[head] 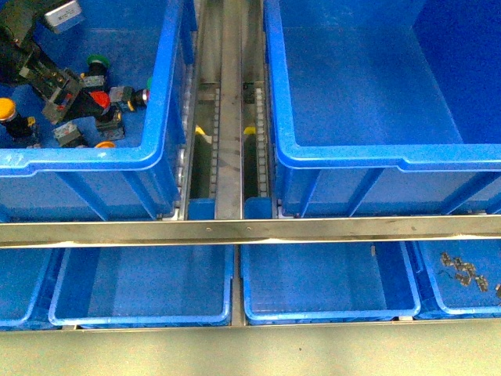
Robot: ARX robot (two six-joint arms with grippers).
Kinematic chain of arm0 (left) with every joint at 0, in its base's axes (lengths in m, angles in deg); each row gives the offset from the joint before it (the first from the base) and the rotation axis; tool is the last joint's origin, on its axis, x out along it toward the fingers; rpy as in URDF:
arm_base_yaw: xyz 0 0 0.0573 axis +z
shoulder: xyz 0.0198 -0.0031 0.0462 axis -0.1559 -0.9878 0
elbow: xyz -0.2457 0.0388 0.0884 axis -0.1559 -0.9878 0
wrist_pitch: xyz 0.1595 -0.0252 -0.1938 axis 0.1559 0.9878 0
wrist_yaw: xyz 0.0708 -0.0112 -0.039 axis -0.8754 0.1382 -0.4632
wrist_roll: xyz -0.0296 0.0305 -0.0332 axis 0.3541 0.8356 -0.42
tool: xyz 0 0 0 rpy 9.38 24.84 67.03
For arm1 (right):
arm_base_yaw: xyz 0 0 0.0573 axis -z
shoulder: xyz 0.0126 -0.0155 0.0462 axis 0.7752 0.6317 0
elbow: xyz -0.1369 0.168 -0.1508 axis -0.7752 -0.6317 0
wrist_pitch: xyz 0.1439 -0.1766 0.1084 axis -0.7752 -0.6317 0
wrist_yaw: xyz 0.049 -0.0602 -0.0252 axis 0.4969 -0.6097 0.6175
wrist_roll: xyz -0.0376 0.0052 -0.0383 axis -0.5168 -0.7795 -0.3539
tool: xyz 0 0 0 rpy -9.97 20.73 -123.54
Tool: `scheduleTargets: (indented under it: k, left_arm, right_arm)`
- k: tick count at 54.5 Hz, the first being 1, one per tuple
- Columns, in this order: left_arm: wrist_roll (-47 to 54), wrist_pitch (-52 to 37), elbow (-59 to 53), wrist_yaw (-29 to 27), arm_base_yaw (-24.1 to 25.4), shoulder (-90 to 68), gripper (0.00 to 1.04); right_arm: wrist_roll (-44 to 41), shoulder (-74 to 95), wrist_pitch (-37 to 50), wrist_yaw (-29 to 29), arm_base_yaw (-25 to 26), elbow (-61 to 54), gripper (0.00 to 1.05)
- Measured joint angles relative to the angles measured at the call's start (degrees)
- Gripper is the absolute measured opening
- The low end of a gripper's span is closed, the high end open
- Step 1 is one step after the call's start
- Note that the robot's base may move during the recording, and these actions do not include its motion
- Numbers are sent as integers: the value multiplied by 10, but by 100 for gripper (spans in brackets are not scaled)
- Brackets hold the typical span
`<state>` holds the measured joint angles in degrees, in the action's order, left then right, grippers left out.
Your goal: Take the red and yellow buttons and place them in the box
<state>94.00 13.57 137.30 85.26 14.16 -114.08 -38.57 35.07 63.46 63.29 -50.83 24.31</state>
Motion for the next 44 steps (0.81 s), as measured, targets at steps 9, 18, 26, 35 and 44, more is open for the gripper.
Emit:
scheduleTargets:
  k: [9,18,26,35,44]
  left_arm:
    - [-3,12,50,-6,-3,-46,97]
    - [-9,20,80,-8,-6,-77,97]
    - [-20,22,97,-7,-12,-88,97]
    - [-30,25,106,-6,-18,-93,97]
    - [-34,26,107,-4,-20,-101,97]
  right_arm:
    - [0,0,0,0,0,0,99]
    - [0,0,0,0,0,0,99]
    - [0,0,0,0,0,0,99]
    - [0,0,0,0,0,0,99]
    - [0,0,0,0,0,0,99]
